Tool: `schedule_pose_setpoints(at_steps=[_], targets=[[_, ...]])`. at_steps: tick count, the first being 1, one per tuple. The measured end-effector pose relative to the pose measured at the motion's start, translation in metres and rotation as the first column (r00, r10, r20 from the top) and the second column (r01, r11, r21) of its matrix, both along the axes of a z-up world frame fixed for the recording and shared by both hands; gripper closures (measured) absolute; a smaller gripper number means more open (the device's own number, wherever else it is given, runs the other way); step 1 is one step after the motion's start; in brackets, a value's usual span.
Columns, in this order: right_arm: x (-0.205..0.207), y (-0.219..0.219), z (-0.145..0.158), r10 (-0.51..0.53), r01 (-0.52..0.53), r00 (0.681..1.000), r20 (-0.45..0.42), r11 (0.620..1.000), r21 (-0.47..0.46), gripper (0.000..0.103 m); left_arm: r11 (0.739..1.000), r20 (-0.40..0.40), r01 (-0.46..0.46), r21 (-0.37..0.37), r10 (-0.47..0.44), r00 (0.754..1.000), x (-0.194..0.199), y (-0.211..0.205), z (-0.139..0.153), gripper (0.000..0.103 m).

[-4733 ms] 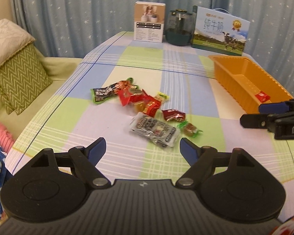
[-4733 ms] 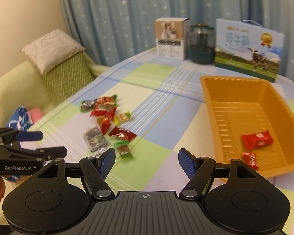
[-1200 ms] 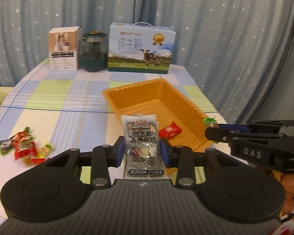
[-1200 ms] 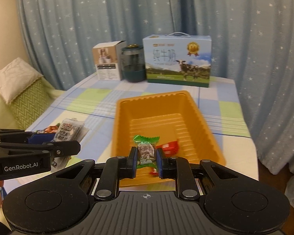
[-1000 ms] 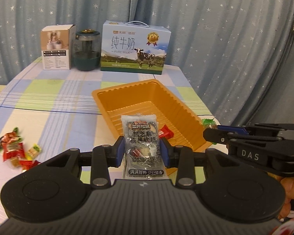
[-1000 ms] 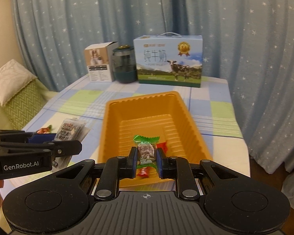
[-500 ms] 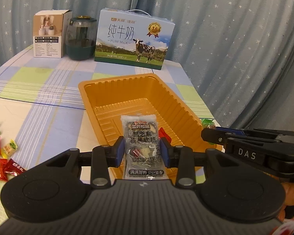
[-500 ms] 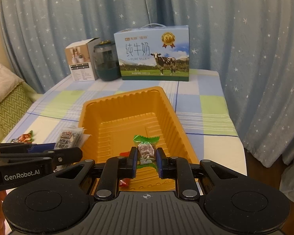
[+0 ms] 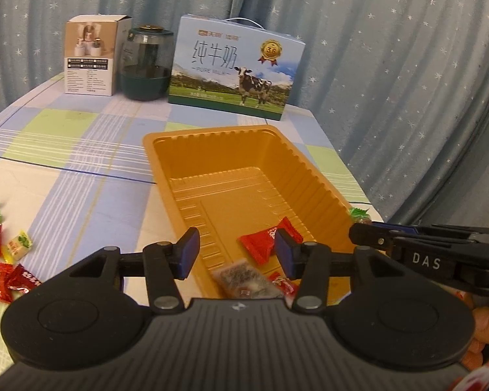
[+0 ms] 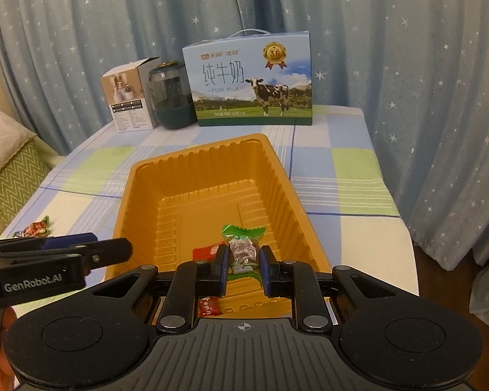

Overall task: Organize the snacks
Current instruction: 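Move both held snacks over the orange tray and release them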

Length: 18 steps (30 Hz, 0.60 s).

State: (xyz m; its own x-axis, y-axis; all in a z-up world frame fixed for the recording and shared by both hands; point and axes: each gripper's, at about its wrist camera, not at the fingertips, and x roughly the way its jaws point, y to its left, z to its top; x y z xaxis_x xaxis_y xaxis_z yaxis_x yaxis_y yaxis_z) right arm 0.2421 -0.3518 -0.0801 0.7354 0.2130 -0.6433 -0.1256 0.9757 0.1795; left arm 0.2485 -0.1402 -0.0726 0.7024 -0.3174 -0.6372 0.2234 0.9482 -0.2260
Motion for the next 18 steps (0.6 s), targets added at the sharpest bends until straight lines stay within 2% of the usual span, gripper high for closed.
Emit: schedule_pose_setpoints(at_steps=[10,13,14,16,18], targets=[[0.004,0.007,0.005,0.006,-0.006,1.0,0.018,0.999,0.032,0.082,1.0,0.015,-0.013,0.002,0.013,1.0,-0.003,0.011,0.007,0.056],[0.004,0.006,0.007,0.026,-0.029,0.999,0.042,0.996,0.087,0.081,1.0,0.01,-0.02,0.004,0.019,1.0,-0.003,0.015,0.007,0.054],[0.004,0.005,0.008,0.018,-0.022,0.999,0.042,0.995,0.093,0.079,1.0,0.009,-0.021,0.005,0.021,1.0,-0.003,0.016,0.006,0.051],[0.003,0.004,0.009,-0.011,0.007,0.999,0.049,0.996,0.091,0.04,1.0,0.01,-0.028,0.012,0.028,1.0,-0.004,0.02,0.006,0.047],[-0.001,0.002,0.011,-0.025,0.018,0.998,0.062,0.995,0.101,0.037,0.999,0.009,-0.034,0.018,0.034,0.999,-0.006,0.024,0.005,0.047]])
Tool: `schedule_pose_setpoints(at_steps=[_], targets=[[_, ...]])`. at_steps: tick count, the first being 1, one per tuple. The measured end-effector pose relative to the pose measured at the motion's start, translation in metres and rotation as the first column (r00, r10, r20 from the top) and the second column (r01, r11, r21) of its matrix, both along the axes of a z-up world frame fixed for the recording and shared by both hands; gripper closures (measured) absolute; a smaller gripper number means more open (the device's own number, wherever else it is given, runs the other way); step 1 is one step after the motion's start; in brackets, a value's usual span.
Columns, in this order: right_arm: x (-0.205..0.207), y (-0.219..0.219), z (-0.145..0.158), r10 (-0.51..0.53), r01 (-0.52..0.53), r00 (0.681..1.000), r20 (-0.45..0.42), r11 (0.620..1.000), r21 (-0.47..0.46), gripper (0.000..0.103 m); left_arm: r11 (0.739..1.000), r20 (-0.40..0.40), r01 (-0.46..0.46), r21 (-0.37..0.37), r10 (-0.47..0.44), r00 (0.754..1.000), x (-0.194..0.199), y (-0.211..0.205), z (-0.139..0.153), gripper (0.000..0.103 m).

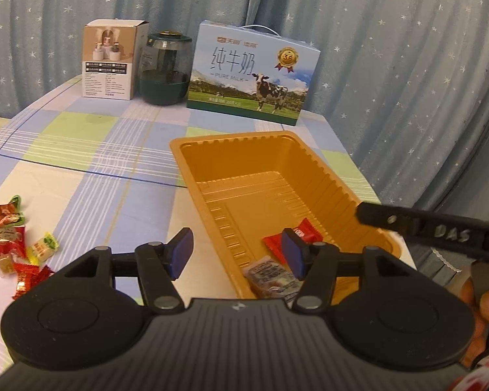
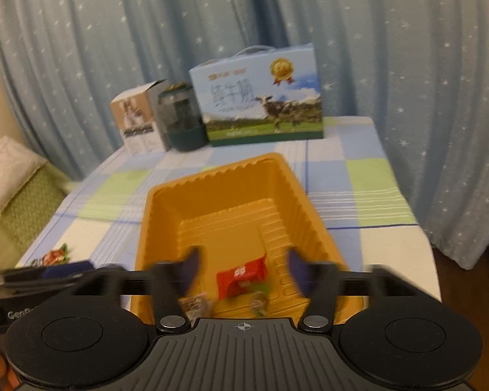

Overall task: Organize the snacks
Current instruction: 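Move both held snacks over the orange tray and release them, then return to the candy pile and grasp a red candy with the right gripper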

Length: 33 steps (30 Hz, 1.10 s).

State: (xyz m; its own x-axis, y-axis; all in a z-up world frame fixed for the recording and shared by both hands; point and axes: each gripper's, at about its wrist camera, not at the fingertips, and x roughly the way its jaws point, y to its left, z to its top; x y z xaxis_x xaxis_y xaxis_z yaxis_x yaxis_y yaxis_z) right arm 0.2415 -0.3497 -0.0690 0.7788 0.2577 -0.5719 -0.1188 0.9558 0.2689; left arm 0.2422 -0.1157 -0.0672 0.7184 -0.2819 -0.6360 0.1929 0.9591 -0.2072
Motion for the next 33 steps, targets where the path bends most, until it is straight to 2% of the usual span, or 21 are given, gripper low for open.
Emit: schedule_pose_setpoints(at_steps=[15,21,33], targets=[[-0.024,0.013,0.024,-0.006,0.006,1.0,0.021,1.0,0.007,0.037,0.998,0.025,-0.054,0.017,0.053,0.998,-0.026,0.043,0.02,0.043],[-0.037,0.038,0.033,0.034,-0.035,0.999,0.029,0.999,0.021,0.037,0.995,0.034,-0.101,0.027,0.1,0.994,-0.043,0.073,0.031,0.038],[-0.064,0.101,0.05,0.135,-0.137,0.99,0.045,0.99,0.023,0.037,0.971,0.054,-0.209,0.113,0.204,0.977,-0.097,0.15,0.049,0.026]])
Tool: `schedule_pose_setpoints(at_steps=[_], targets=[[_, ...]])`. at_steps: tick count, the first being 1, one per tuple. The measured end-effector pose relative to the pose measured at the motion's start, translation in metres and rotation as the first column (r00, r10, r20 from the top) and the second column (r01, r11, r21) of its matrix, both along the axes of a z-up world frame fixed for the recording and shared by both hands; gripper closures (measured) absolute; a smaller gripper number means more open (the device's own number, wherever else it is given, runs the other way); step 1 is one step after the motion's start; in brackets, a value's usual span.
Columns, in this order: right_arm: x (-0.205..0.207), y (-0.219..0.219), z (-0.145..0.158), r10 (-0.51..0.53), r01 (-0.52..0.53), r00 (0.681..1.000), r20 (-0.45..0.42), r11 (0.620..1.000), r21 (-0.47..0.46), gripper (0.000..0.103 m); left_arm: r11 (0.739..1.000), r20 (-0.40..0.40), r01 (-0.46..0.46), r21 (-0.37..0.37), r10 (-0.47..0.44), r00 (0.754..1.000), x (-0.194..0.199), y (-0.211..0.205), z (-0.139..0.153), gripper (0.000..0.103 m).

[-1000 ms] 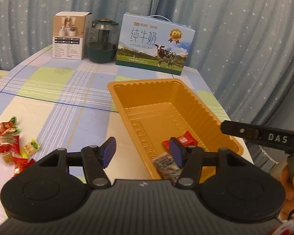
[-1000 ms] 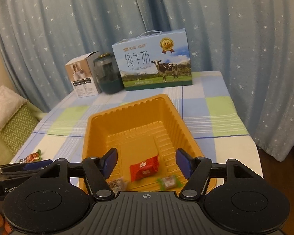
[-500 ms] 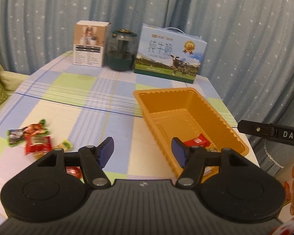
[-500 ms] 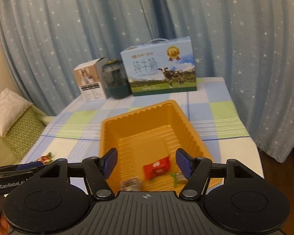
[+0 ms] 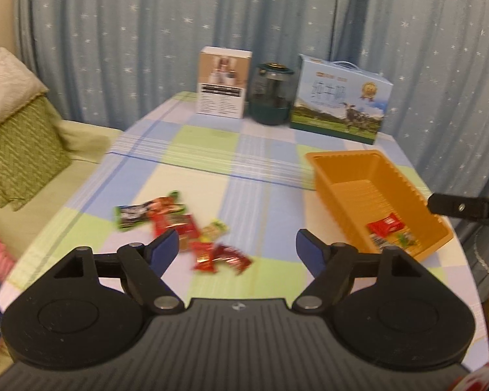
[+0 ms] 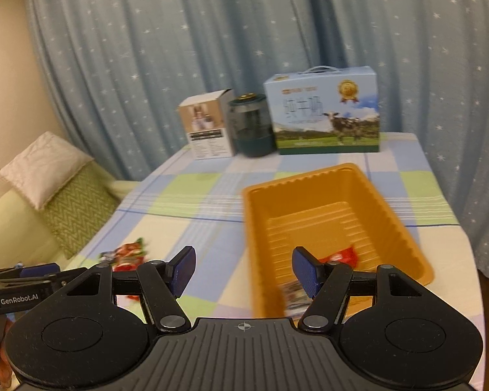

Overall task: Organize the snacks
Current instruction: 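Return to the candy pile and grasp a red candy with the right gripper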

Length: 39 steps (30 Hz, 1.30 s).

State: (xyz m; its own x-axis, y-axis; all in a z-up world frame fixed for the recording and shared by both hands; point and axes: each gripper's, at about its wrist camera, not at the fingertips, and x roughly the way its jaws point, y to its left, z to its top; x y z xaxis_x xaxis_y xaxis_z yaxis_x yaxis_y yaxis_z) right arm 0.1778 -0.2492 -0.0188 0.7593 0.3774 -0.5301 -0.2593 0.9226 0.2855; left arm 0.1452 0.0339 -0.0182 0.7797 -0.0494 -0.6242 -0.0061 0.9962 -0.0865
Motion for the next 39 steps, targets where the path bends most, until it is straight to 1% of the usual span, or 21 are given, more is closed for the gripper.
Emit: schedule_pose_setpoints(at_steps=[7,12,14,17,21,24,28,31,33,35,37,39], targets=[[-0.004,0.04,0.002,0.074,-0.074,0.997,-0.004,0.997,-0.023,0.037,0.997,-0.003,-0.065,0.034,0.065,0.998,-0.022,0.038,-0.001,0.015],[-0.002,0.067,-0.004,0.124,-0.124,0.992,0.0,0.991,-0.05,0.037,0.996,-0.015,-0.086,0.034,0.087,0.996,-0.024,0.055,-0.007,0.012],[0.0,0.075,-0.009,0.141,-0.141,0.99,-0.001,0.988,-0.058,0.037,0.996,-0.012,-0.09,0.02,0.09,0.996,-0.022,0.059,-0.009,0.009],[0.006,0.087,-0.02,0.165,-0.166,0.986,-0.015,0.984,-0.07,0.037,0.997,-0.022,-0.079,0.009,0.079,0.997,-0.014,0.062,-0.015,0.007],[0.018,0.101,-0.04,0.193,-0.195,0.981,-0.036,0.976,-0.091,0.037,0.997,-0.038,-0.058,0.045,0.06,0.997,0.0,0.062,-0.027,0.007],[0.03,0.112,-0.059,0.223,-0.228,0.973,-0.053,0.968,-0.105,0.037,0.994,-0.045,-0.078,0.077,0.082,0.996,0.012,0.063,-0.04,0.007],[0.044,0.128,-0.086,0.276,-0.285,0.958,-0.08,0.948,-0.14,0.038,0.991,-0.052,-0.108,0.079,0.113,0.992,0.028,0.068,-0.058,0.007],[0.056,0.138,-0.101,0.308,-0.32,0.946,-0.098,0.935,-0.154,0.038,0.988,-0.037,-0.117,0.101,0.121,0.992,0.037,0.069,-0.071,0.007],[0.065,0.144,-0.109,0.329,-0.342,0.939,-0.104,0.927,-0.157,0.038,0.987,-0.039,-0.13,0.09,0.134,0.99,0.04,0.072,-0.082,0.007],[0.074,0.15,-0.116,0.352,-0.366,0.929,-0.111,0.917,-0.16,0.041,0.988,-0.055,-0.138,0.07,0.142,0.988,0.043,0.076,-0.094,0.007],[0.083,0.156,-0.123,0.367,-0.383,0.923,-0.117,0.907,-0.175,0.049,0.99,-0.083,-0.13,0.054,0.135,0.987,0.046,0.079,-0.101,0.008],[0.091,0.16,-0.129,0.386,-0.402,0.915,-0.118,0.898,-0.181,0.051,0.991,-0.063,-0.124,0.04,0.126,0.99,0.048,0.081,-0.099,0.008]])
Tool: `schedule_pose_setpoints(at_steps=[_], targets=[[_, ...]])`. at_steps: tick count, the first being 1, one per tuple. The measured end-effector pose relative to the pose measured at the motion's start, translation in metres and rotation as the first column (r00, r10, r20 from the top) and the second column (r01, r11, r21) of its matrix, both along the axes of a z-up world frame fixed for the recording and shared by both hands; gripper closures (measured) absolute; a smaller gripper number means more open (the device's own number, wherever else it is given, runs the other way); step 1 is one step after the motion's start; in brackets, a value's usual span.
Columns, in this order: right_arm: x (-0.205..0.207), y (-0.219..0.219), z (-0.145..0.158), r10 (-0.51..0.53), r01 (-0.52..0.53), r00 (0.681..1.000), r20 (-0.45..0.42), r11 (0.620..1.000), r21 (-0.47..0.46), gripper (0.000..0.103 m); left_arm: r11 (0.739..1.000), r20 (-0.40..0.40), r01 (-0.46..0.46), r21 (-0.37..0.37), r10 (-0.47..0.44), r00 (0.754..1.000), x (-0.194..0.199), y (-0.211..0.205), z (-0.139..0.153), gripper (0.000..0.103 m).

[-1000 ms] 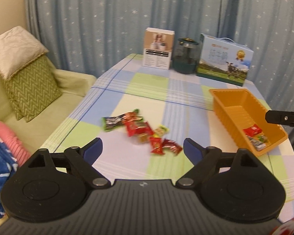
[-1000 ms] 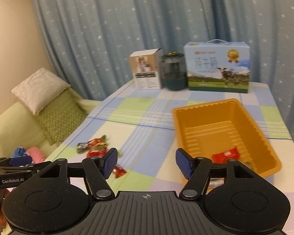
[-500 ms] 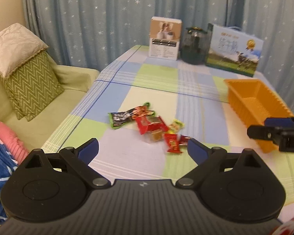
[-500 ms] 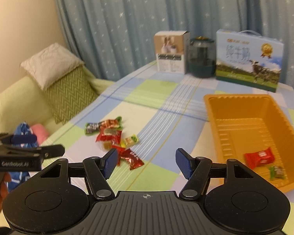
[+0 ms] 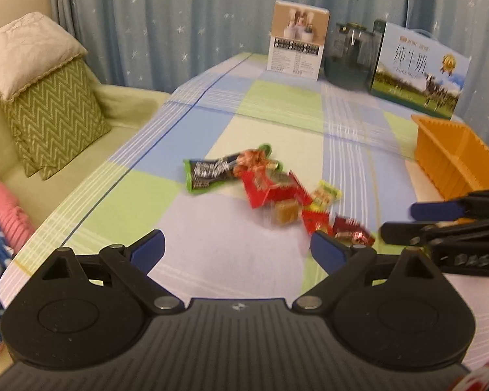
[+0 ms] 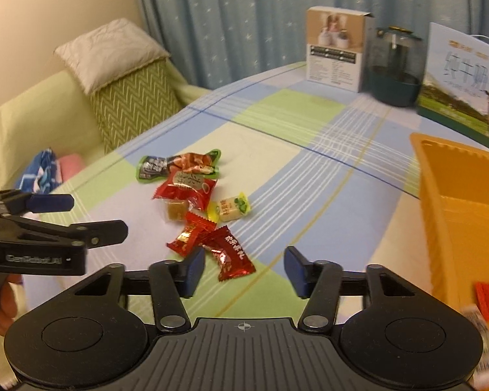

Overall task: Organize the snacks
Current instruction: 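Return to the candy pile and grasp a red candy with the right gripper, then carry the red candy over the orange tray and open the right gripper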

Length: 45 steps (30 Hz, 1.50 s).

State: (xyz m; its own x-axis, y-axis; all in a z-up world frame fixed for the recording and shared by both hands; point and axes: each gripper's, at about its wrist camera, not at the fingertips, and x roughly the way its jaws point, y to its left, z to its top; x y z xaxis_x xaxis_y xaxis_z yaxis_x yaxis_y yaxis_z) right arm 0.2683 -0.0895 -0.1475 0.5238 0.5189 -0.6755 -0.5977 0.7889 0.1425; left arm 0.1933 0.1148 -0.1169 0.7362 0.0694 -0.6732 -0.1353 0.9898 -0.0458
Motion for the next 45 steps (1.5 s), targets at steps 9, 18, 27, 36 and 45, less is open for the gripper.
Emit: schedule_pose_setpoints(at_steps=[9,18,27,36,45], targets=[[0.017,0.013,-0.017,0.044,-0.044,0.999,-0.025,0.999,-0.024,0.057,0.998,-0.035,-0.035,-0.053,0.033,0.999,0.005,0.013,-0.004,0.008],[0.016,0.023,-0.025,0.069,-0.07,0.997,-0.03,0.997,-0.043,0.077,0.998,-0.078,-0.018,-0.063,0.013,0.997,0.009,0.005,-0.01,0.008],[0.021,0.003,-0.007,-0.047,0.047,0.999,-0.02,0.999,-0.002,0.078,0.994,-0.05,0.055,-0.098,-0.061,0.997,0.016,-0.014,-0.013,0.008],[0.027,-0.035,0.009,-0.18,0.181,0.983,-0.035,0.982,0.043,0.078,0.99,-0.041,0.113,-0.082,-0.116,0.992,0.03,-0.041,-0.021,0.03],[0.026,-0.042,0.014,-0.195,0.197,0.98,-0.033,0.978,0.067,0.078,0.991,-0.061,0.118,-0.069,-0.123,0.991,0.047,-0.052,-0.029,0.057]])
